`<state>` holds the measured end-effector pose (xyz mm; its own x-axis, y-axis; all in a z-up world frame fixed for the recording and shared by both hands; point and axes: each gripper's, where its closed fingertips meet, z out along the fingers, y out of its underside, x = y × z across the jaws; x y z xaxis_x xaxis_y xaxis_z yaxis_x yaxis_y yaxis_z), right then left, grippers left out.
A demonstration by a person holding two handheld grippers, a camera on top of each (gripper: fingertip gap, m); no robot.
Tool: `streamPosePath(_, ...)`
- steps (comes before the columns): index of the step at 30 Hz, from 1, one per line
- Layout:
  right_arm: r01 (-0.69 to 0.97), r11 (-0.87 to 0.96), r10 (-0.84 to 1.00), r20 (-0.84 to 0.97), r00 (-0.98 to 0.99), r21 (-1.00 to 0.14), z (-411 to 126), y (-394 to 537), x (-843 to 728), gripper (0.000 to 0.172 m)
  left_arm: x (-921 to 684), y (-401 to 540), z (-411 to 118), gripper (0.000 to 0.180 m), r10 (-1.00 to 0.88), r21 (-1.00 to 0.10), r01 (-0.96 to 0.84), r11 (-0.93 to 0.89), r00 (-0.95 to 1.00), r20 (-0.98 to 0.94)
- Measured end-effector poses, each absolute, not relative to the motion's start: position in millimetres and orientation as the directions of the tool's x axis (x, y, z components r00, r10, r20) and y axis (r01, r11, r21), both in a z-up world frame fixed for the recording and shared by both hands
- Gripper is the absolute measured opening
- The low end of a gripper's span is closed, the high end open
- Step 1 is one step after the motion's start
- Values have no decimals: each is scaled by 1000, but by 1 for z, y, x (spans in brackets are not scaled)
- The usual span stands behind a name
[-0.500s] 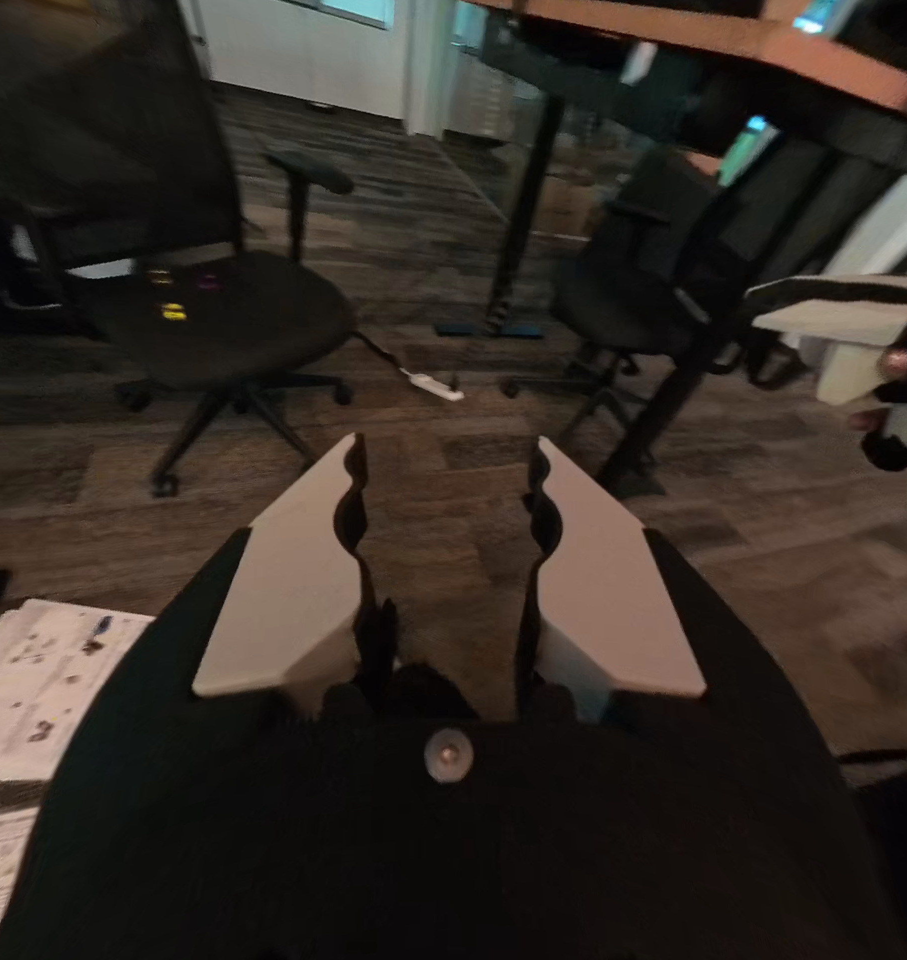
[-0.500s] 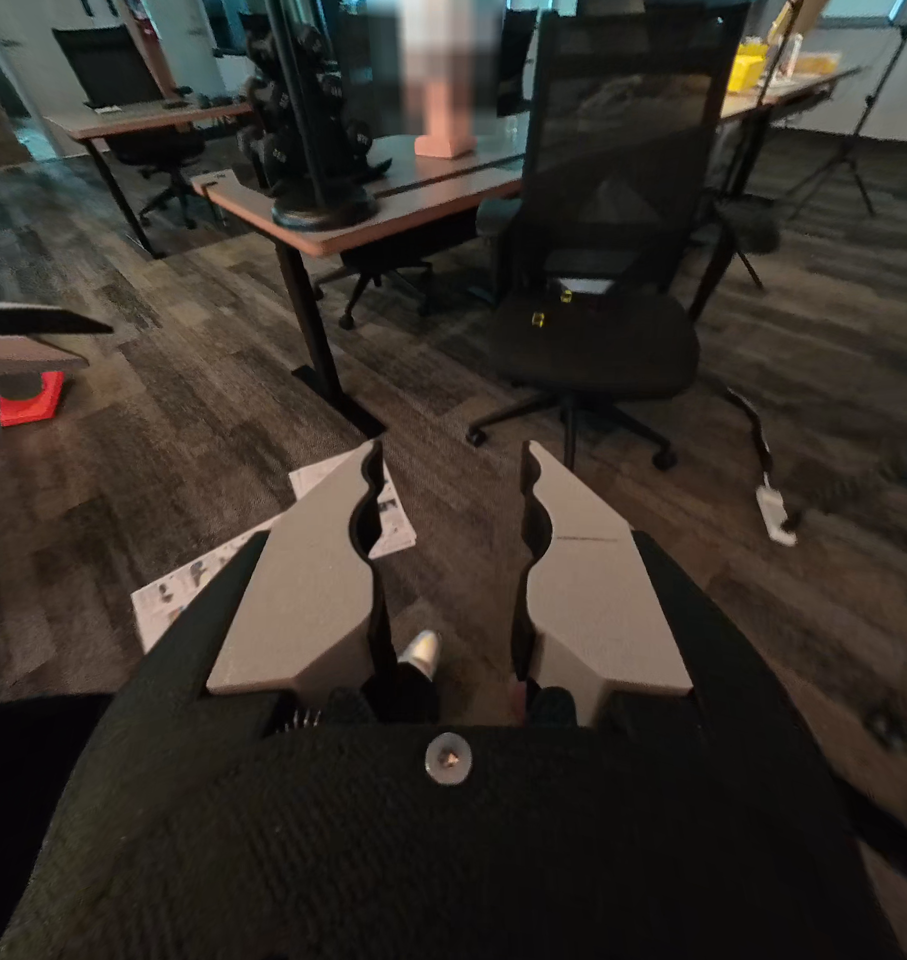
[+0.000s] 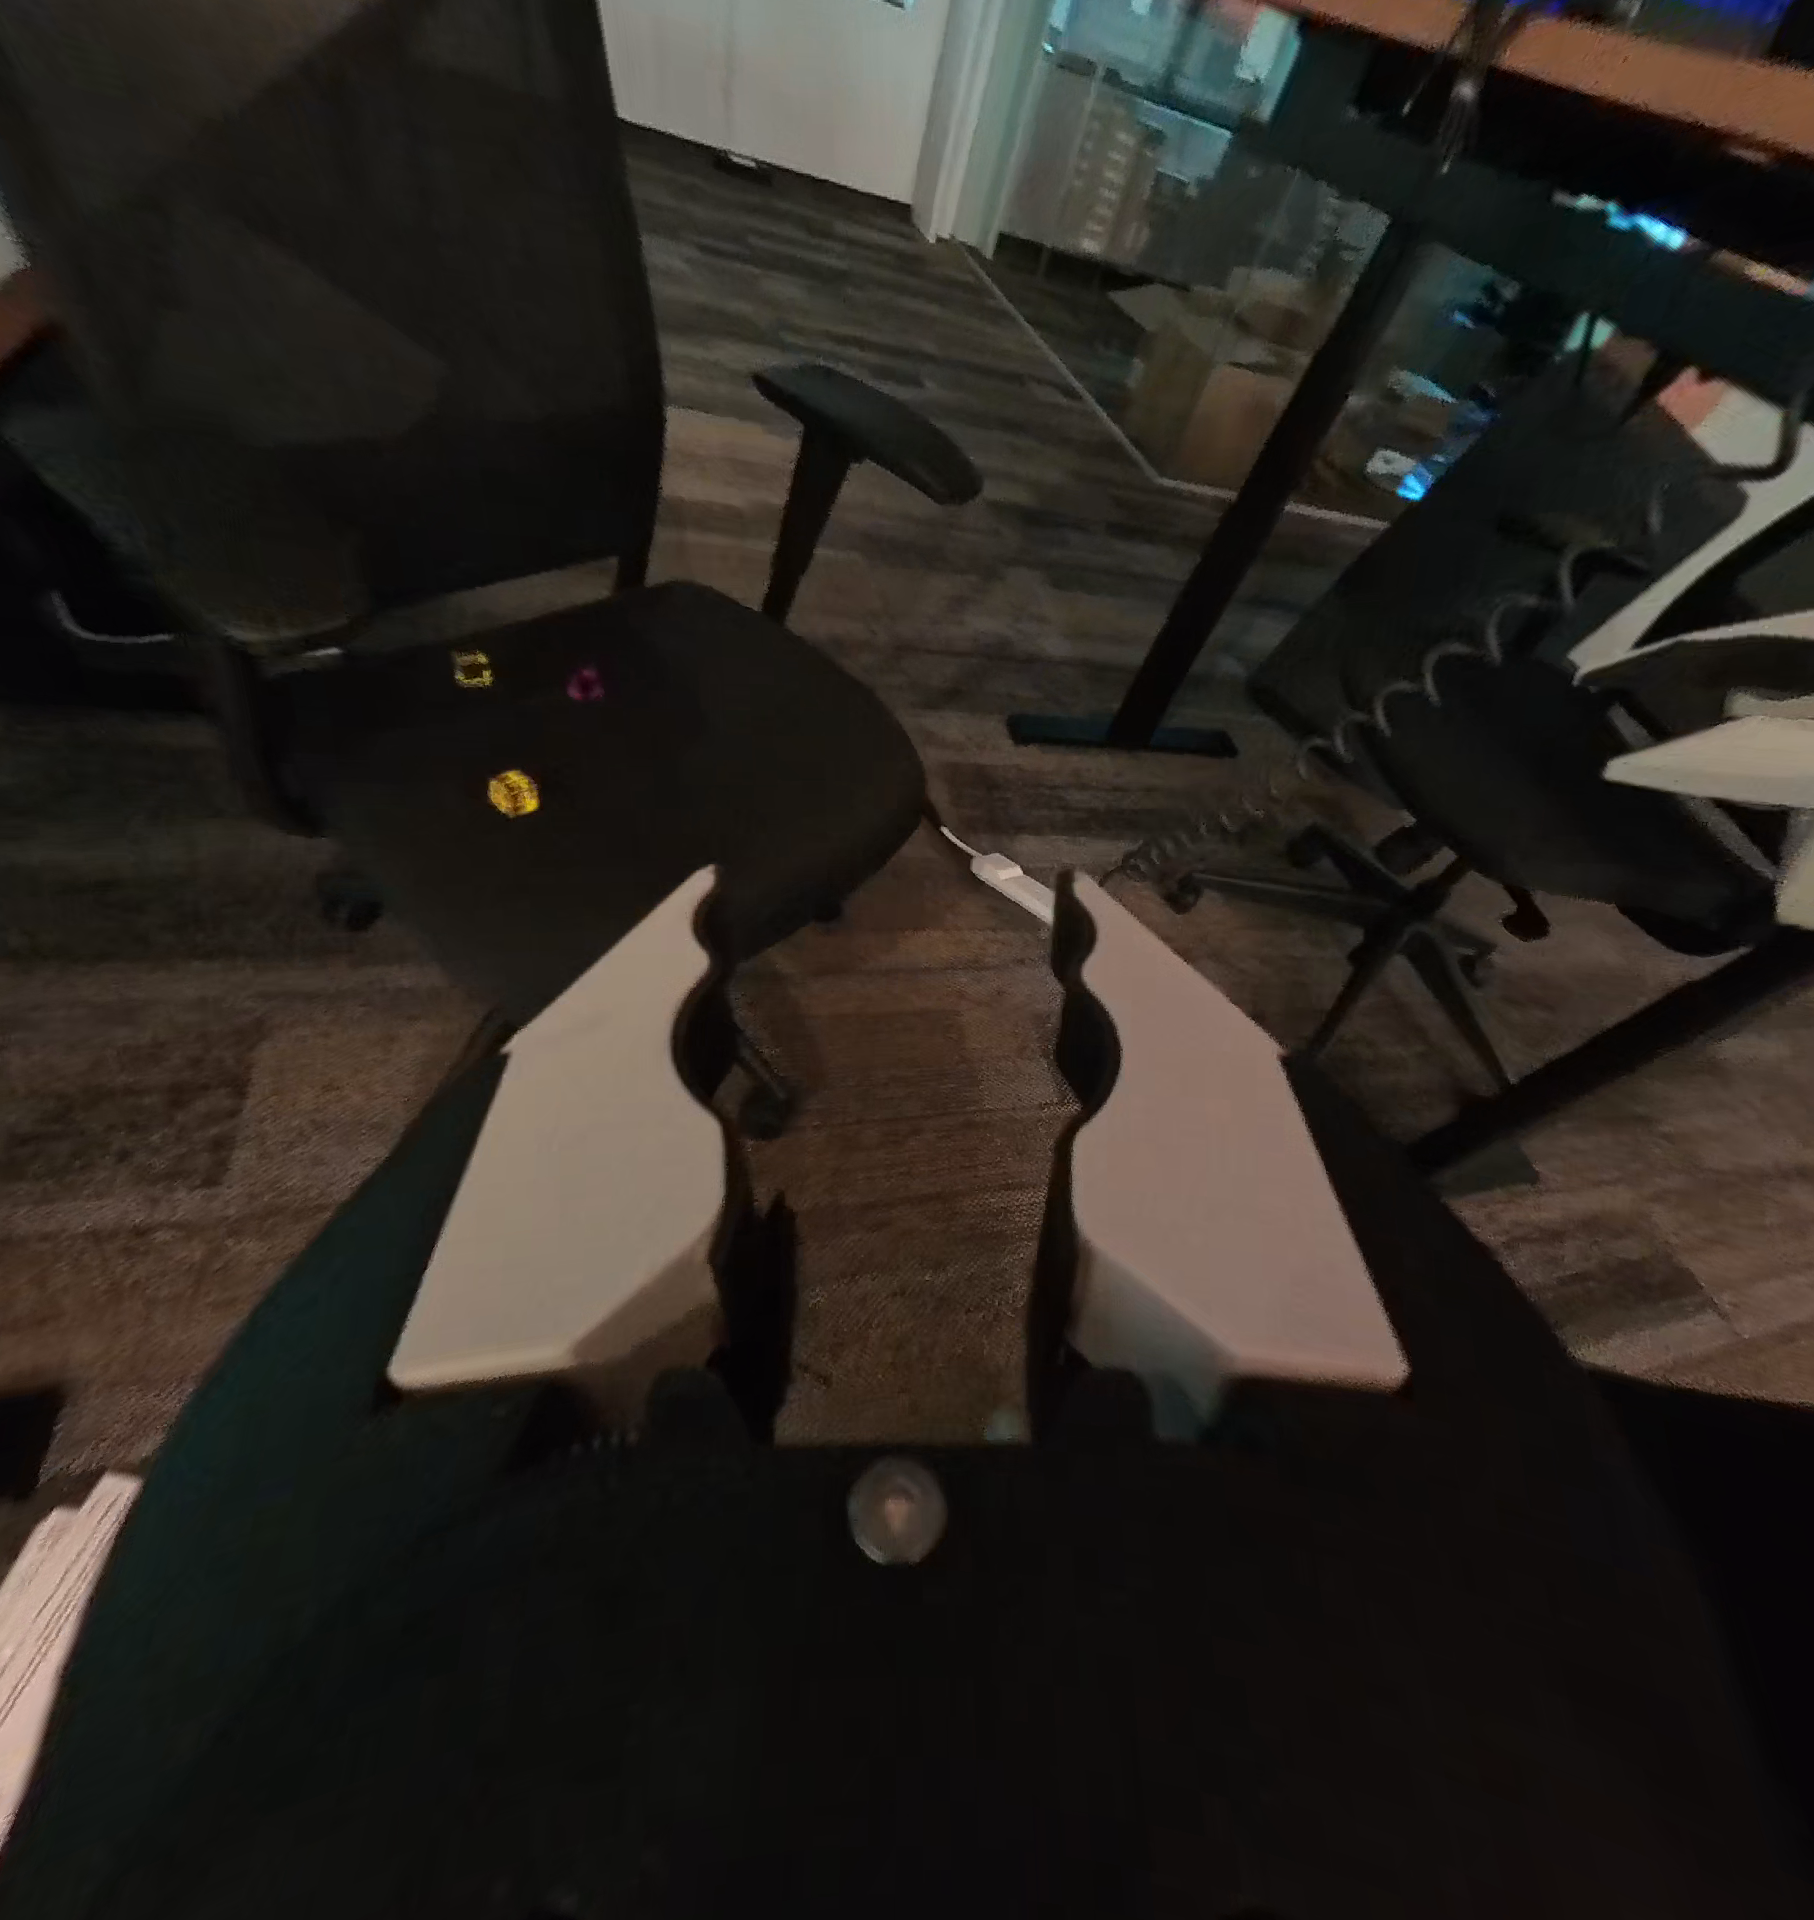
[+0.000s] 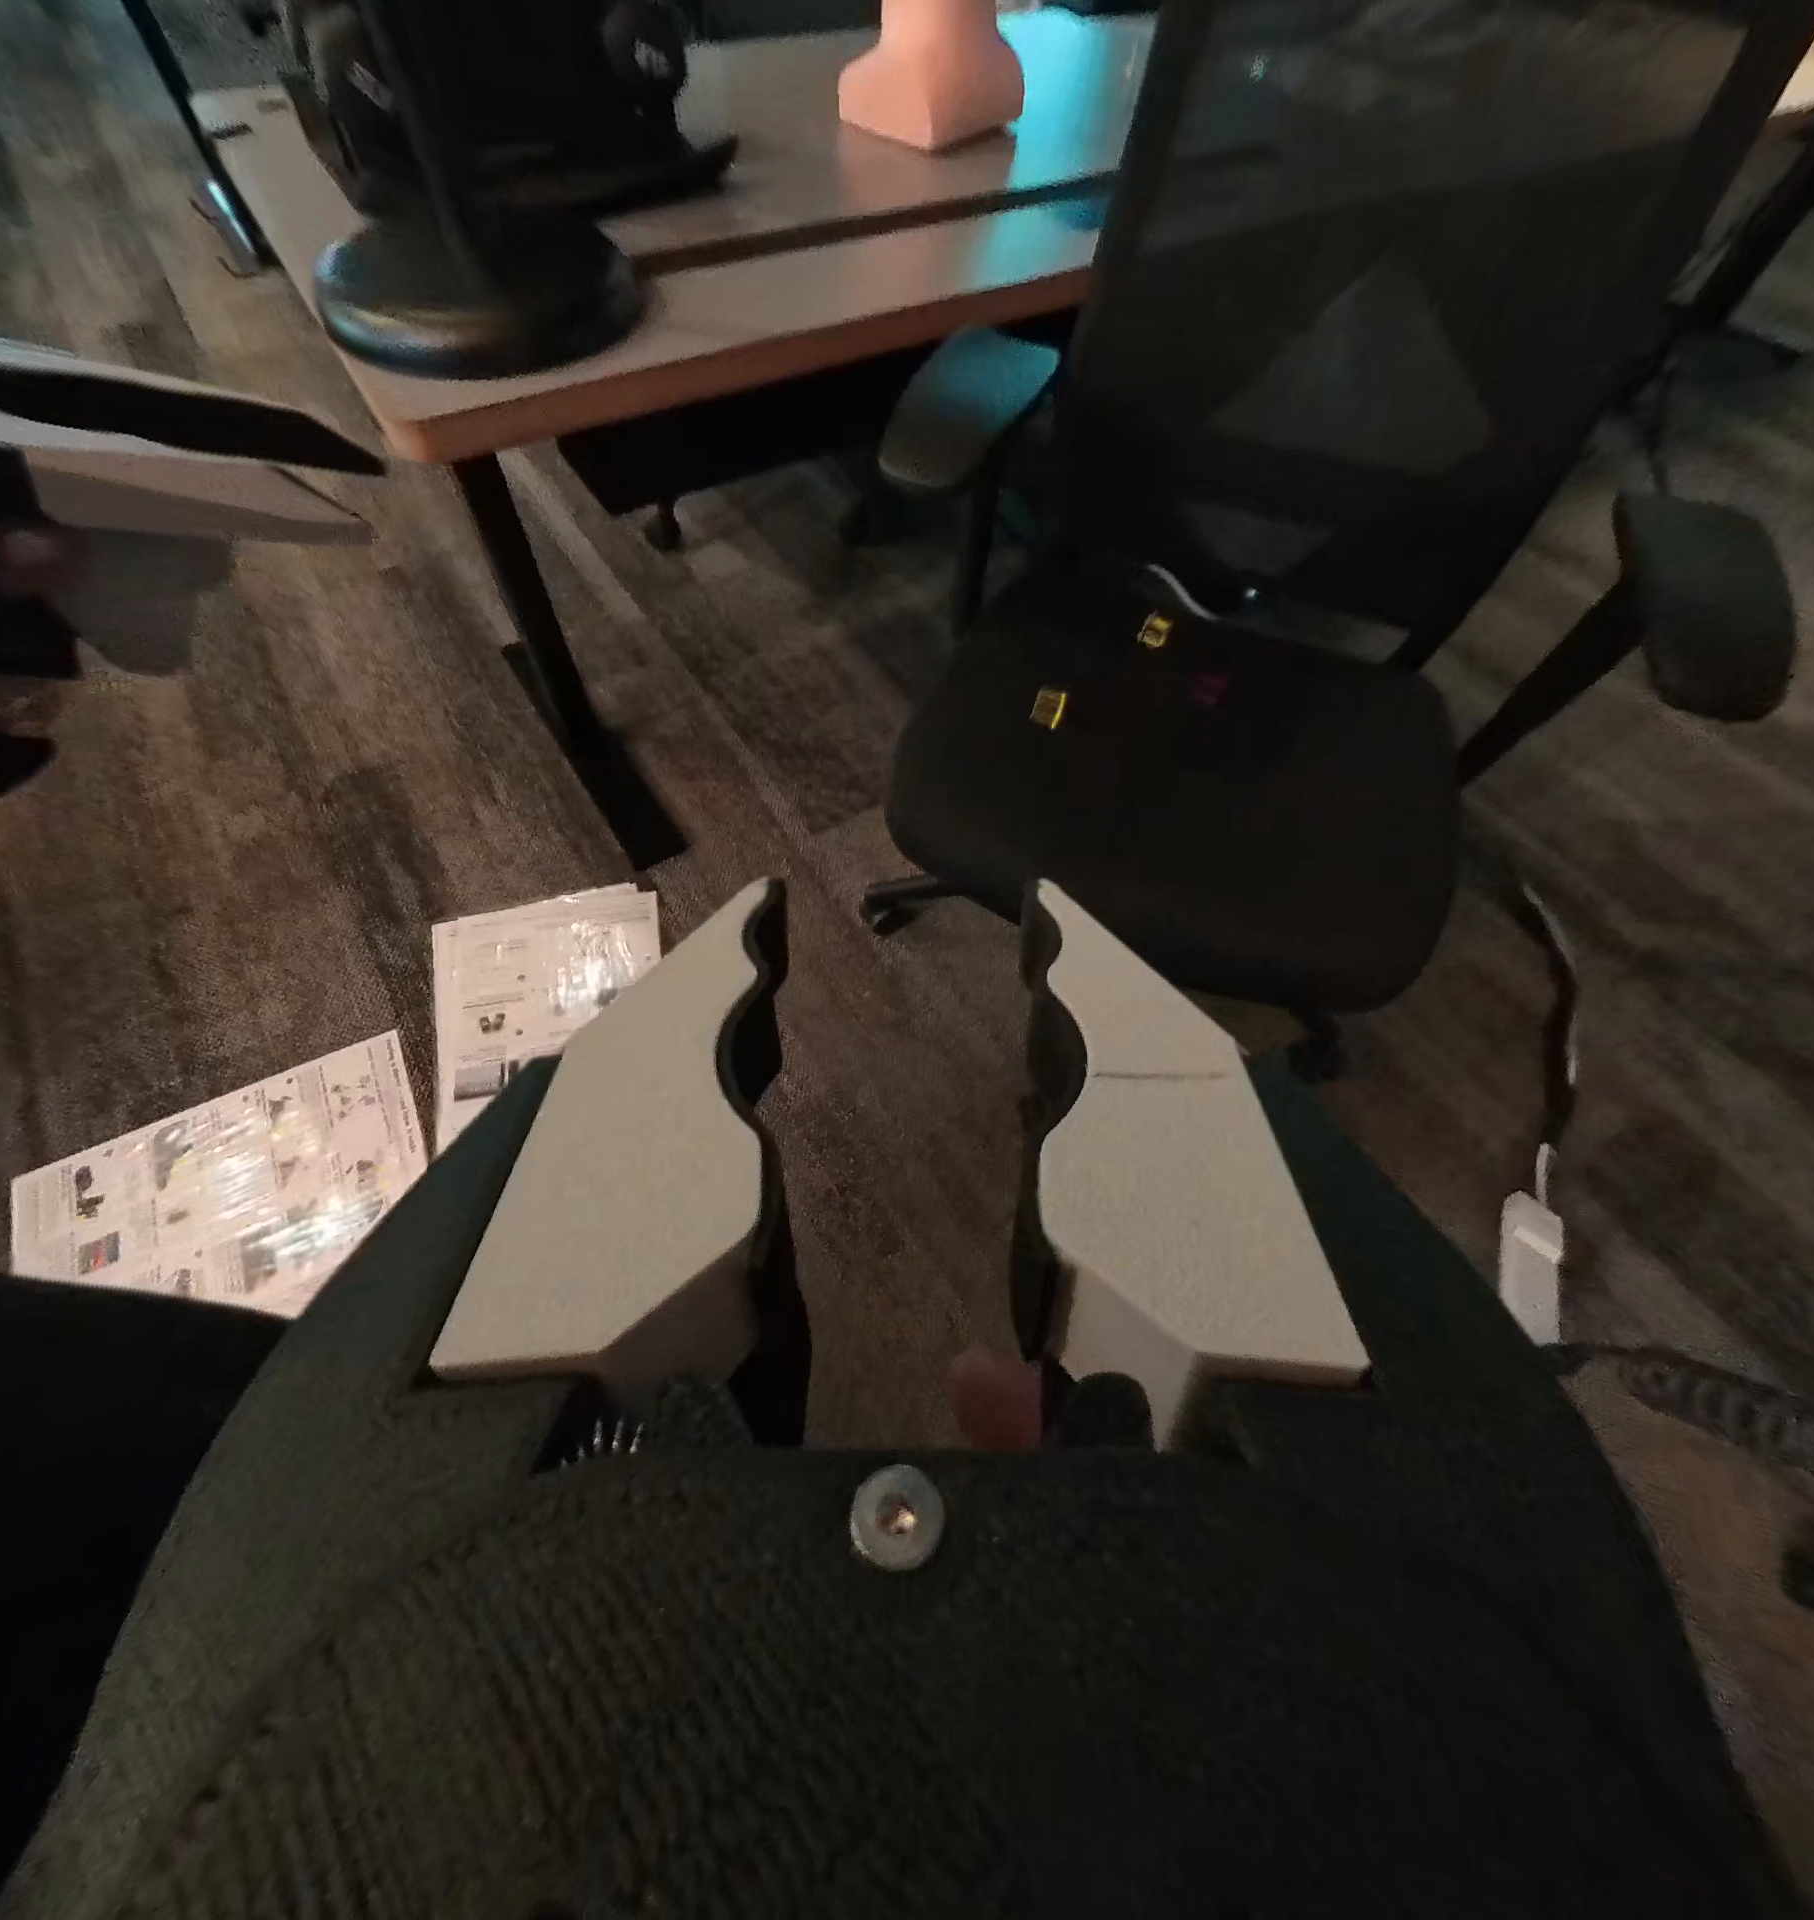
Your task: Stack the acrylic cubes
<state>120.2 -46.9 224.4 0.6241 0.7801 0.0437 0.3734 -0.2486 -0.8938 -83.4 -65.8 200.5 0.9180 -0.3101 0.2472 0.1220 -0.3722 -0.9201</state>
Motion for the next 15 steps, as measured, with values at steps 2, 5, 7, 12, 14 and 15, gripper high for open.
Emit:
streamPosePath(2,405,-254,792,52,609,-878,212,-10,110,41,-78,-17,179,54,-322,-903,131,-409,905,277)
streamPosePath(5,485,-205,821,121,558,-850,186,56,89,34,-67,64,138,42,-293,-831,268,-487,847,444)
streamPosePath(7,516,-193,839,132,528,-835,169,109,68,31,-63,116,104,31,-254,-783,290,-550,836,487)
streamPosePath(12,553,-229,880,73,470,-801,111,256,-1,29,-79,217,12,31,-158,-726,146,-672,929,333)
streamPosePath(14,580,-263,894,31,447,-771,74,311,-25,29,-92,252,-21,41,-85,-696,169,-698,945,314)
streamPosePath(15,594,-270,902,17,432,-757,54,337,-37,31,-100,268,-37,47,-42,-685,188,-704,952,304)
